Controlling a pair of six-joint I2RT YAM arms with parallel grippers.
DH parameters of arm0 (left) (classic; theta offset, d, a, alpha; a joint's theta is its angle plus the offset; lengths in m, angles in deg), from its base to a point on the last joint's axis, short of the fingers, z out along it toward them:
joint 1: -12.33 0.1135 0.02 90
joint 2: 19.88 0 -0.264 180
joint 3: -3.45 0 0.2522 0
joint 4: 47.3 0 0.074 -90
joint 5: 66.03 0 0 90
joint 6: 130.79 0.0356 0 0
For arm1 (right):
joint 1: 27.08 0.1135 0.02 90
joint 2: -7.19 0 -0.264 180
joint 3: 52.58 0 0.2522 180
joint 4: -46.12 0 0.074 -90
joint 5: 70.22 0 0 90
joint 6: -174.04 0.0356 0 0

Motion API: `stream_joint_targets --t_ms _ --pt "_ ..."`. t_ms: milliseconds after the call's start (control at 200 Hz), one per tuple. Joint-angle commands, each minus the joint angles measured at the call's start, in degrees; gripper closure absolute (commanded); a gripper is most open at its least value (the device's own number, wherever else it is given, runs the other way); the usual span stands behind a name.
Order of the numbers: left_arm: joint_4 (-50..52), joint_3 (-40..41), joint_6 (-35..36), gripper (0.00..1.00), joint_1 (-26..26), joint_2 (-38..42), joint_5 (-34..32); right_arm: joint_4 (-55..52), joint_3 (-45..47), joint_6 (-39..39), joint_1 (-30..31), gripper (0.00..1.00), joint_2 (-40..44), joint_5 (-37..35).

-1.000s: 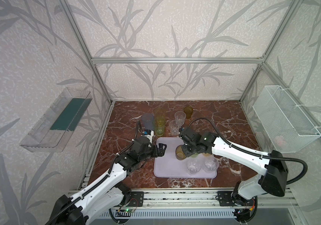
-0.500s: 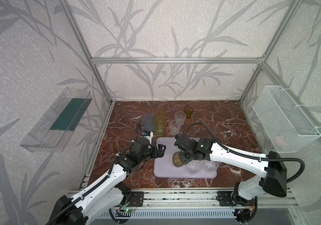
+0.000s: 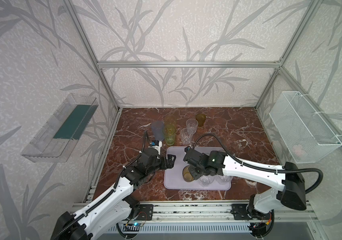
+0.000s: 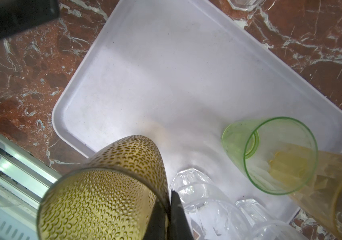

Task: Place the glasses into the tray
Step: Place the glass on the tray.

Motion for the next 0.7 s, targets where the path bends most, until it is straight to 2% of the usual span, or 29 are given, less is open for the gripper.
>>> stream_joint_targets --t_ms 0,695 --pt "-0.60 0.77 -0.69 0.01 0.45 0.17 -0.68 -2.03 0.59 1.22 0.79 1.00 0.25 -1.28" --pt "-0.53 1.57 -0.88 0.01 0.45 1.24 -0.61 -2.31 0.57 1.88 1.82 1.00 -4.70 -0.01"
